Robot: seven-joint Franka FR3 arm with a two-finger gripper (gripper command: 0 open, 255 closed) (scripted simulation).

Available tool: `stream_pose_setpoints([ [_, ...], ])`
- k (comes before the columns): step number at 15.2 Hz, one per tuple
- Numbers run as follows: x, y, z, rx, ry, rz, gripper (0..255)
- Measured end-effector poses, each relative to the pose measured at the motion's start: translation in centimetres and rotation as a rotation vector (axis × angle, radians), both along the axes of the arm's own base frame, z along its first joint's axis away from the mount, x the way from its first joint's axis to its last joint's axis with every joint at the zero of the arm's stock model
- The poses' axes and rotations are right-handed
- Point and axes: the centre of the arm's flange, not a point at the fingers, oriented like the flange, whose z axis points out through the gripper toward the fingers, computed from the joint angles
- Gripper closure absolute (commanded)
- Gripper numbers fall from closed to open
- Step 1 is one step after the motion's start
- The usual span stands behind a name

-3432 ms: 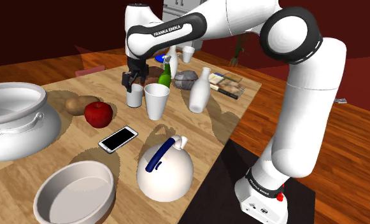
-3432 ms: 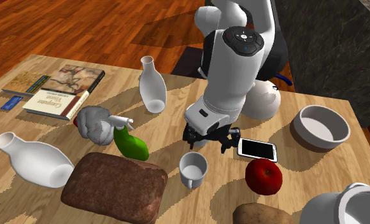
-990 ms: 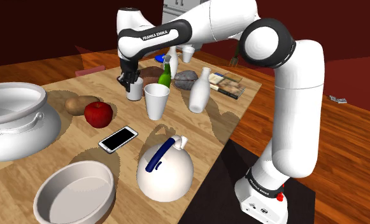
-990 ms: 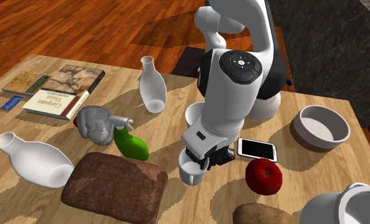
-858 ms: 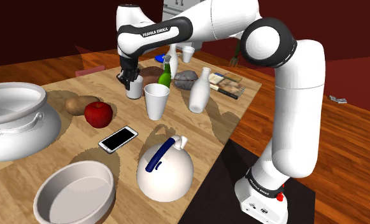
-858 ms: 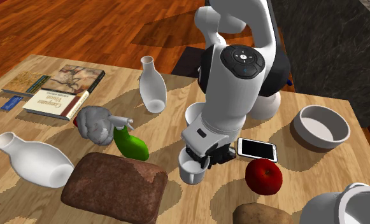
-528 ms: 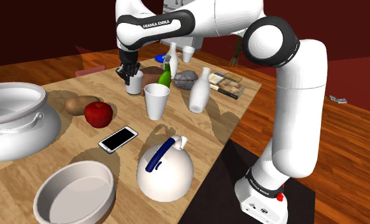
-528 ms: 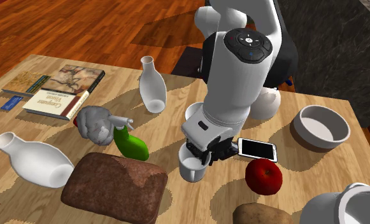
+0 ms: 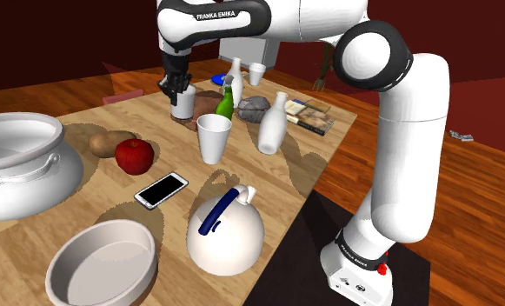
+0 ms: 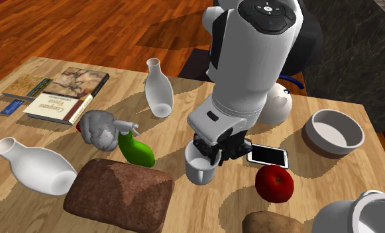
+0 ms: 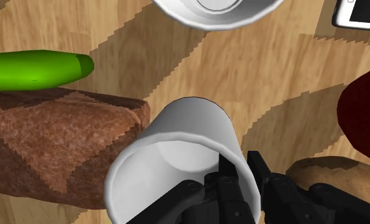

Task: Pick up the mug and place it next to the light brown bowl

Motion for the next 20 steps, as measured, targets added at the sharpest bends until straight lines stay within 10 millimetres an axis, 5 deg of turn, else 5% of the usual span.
stream_pose_setpoints([
  [10, -0.5, 0.6, 5.0, 0.000, 0.000, 0.000, 255],
  [20, -9.5, 9.1, 5.5, 0.000, 0.001, 0.001, 255],
])
